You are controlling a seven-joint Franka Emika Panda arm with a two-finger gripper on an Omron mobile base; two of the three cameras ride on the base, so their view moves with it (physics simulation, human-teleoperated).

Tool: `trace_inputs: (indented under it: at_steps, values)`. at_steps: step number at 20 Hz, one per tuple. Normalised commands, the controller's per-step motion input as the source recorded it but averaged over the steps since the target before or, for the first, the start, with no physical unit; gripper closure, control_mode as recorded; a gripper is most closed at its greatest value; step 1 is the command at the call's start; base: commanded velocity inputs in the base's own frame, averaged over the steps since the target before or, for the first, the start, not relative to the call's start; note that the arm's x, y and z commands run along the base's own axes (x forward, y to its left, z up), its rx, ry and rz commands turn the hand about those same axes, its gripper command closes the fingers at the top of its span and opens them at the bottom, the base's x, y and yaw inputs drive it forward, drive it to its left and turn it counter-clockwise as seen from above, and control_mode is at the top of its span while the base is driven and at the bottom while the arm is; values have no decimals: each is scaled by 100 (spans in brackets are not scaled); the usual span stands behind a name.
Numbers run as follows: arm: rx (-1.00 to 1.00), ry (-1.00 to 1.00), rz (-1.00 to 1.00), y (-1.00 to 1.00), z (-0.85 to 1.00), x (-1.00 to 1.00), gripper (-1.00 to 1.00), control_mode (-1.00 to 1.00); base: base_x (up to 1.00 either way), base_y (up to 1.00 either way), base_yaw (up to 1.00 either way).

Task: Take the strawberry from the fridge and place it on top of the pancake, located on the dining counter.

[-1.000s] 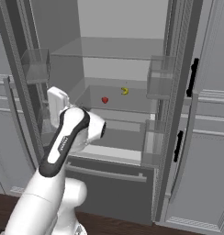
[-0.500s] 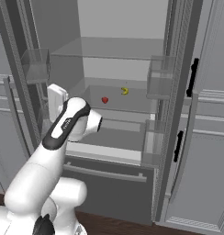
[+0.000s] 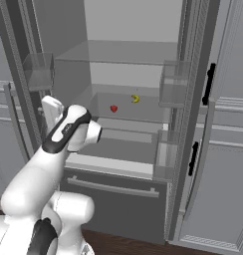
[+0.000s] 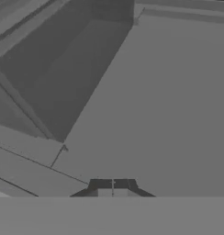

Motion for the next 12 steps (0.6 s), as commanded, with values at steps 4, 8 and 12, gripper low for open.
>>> trace_inputs:
  at_steps: [4,8,12]
  values:
    - [-1,-3,-3,72,-5,8,100,-100,0,0,0]
    - [0,0,0,68,0,-1,100,-100,0,0,0]
    - [0,0,0,84,0,-21,100,-100,0,0,0]
